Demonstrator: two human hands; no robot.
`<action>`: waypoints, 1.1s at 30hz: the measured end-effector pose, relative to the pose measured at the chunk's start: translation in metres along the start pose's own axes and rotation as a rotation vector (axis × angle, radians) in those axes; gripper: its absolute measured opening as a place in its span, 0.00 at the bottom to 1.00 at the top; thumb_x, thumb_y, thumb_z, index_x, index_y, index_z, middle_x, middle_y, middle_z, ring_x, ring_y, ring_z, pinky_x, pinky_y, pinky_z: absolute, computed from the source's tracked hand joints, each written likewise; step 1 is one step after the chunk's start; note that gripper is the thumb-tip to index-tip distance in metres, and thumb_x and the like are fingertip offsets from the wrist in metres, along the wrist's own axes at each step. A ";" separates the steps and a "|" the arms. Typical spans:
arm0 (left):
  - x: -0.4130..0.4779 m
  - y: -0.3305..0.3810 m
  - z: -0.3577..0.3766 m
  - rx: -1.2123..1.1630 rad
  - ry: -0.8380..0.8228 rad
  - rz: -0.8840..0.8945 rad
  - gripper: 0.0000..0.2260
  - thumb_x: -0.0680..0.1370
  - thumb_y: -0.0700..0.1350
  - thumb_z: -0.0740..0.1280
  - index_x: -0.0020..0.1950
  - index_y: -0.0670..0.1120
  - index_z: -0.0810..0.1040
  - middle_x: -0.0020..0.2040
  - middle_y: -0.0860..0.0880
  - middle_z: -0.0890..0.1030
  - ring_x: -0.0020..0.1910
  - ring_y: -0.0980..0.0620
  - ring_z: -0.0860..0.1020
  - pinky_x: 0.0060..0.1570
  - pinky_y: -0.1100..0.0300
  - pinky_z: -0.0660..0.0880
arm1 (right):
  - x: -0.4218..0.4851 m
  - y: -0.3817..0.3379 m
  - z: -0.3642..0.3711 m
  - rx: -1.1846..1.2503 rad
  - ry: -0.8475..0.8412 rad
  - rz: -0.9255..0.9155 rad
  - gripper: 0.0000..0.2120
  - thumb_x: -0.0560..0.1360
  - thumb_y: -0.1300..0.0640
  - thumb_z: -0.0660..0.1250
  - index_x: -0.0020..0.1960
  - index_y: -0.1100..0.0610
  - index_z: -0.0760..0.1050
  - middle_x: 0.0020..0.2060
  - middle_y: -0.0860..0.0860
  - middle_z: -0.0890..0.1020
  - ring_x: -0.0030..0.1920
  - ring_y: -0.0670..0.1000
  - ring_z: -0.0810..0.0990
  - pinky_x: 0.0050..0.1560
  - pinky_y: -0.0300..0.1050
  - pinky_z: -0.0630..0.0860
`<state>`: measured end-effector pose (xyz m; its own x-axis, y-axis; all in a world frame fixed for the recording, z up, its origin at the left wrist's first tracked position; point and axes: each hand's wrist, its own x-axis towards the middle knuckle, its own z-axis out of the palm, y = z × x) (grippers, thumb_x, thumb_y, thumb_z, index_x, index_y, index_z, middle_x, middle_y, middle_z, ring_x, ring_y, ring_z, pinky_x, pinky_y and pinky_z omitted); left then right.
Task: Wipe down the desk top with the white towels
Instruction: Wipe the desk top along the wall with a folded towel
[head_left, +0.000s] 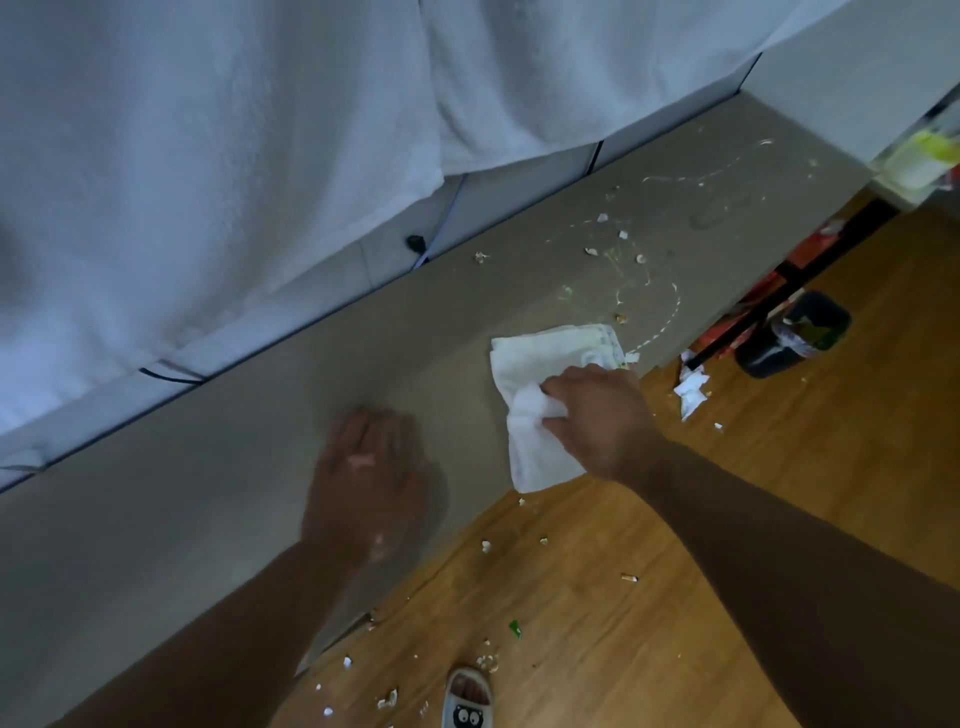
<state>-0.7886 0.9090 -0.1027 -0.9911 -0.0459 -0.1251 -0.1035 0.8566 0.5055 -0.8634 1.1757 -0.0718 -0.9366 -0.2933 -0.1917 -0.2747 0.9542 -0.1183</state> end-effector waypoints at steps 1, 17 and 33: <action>-0.004 0.017 0.005 -0.080 -0.027 0.040 0.25 0.75 0.56 0.68 0.66 0.41 0.79 0.64 0.41 0.81 0.65 0.39 0.78 0.66 0.51 0.74 | -0.006 -0.002 0.000 0.029 0.046 -0.018 0.14 0.79 0.52 0.66 0.65 0.48 0.78 0.56 0.49 0.82 0.59 0.55 0.78 0.64 0.54 0.65; -0.022 0.098 -0.017 -0.491 -0.059 0.194 0.16 0.77 0.57 0.68 0.63 0.54 0.78 0.51 0.65 0.83 0.51 0.62 0.81 0.51 0.60 0.80 | -0.053 -0.012 -0.098 0.569 0.086 -0.317 0.18 0.74 0.56 0.67 0.63 0.50 0.80 0.52 0.45 0.80 0.50 0.41 0.76 0.50 0.25 0.66; -0.054 0.033 -0.124 -0.596 -0.501 -0.120 0.12 0.72 0.49 0.82 0.54 0.50 0.88 0.49 0.51 0.89 0.50 0.52 0.87 0.56 0.53 0.83 | -0.026 -0.072 -0.220 1.216 -0.169 -0.087 0.12 0.82 0.57 0.67 0.64 0.47 0.78 0.55 0.47 0.86 0.56 0.46 0.85 0.57 0.44 0.81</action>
<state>-0.7488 0.8766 0.0265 -0.8289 0.2385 -0.5060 -0.3753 0.4336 0.8192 -0.8671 1.1275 0.1562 -0.8605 -0.4431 -0.2512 0.1316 0.2829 -0.9501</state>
